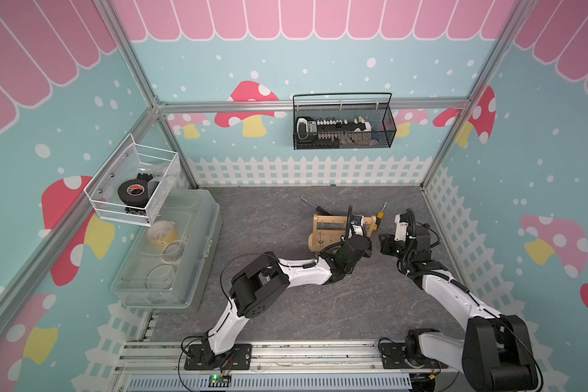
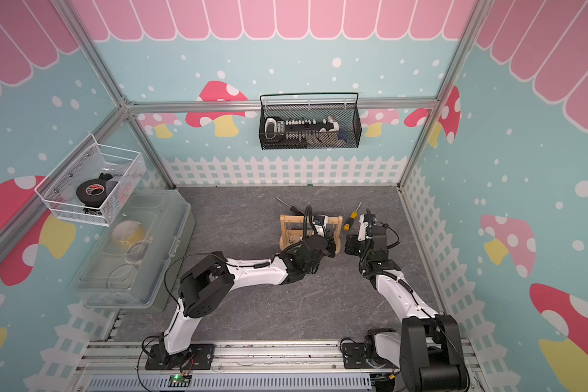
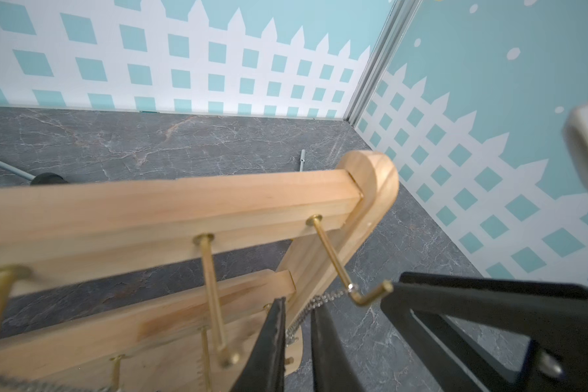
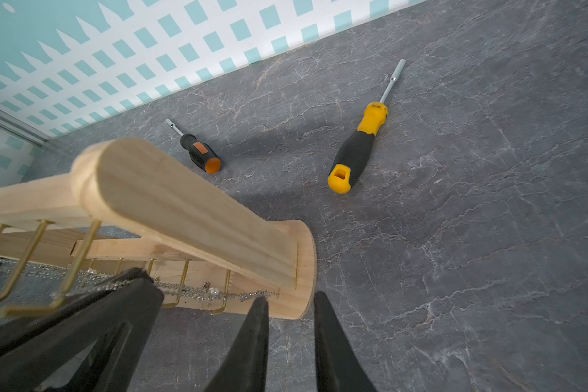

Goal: Hang the necklace on the jewelry display stand
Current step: Hang the necklace on the stand.

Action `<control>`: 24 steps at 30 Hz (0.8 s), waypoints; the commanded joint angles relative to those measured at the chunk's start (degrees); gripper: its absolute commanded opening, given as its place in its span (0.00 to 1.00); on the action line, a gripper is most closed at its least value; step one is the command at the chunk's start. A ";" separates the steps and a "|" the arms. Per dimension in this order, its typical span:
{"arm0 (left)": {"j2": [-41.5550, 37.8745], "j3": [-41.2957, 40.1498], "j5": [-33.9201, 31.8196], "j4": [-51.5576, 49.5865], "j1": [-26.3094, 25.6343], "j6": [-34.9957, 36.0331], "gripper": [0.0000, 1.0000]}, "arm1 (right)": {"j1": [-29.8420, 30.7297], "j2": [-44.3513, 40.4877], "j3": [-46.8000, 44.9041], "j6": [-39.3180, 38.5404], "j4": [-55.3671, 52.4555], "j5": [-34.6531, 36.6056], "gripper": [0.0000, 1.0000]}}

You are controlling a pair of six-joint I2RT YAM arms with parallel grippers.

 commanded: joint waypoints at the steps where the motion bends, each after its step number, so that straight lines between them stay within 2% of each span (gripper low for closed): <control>1: -0.01 -1.53 4.75 2.83 0.77 -0.19 0.21 | -0.37 0.61 -0.58 0.77 1.33 -0.50 0.24; 5: -1.50 -3.11 9.17 2.85 1.41 -0.27 0.23 | -0.37 0.50 -0.34 0.72 1.20 -0.46 0.24; 17: -1.70 -3.00 8.17 1.61 1.96 -0.34 0.15 | -0.37 0.97 -0.36 0.67 1.38 -0.46 0.24; 24: -4.22 -5.62 8.33 2.47 1.72 -1.44 0.16 | -0.37 1.76 -0.20 0.90 1.87 -0.89 0.24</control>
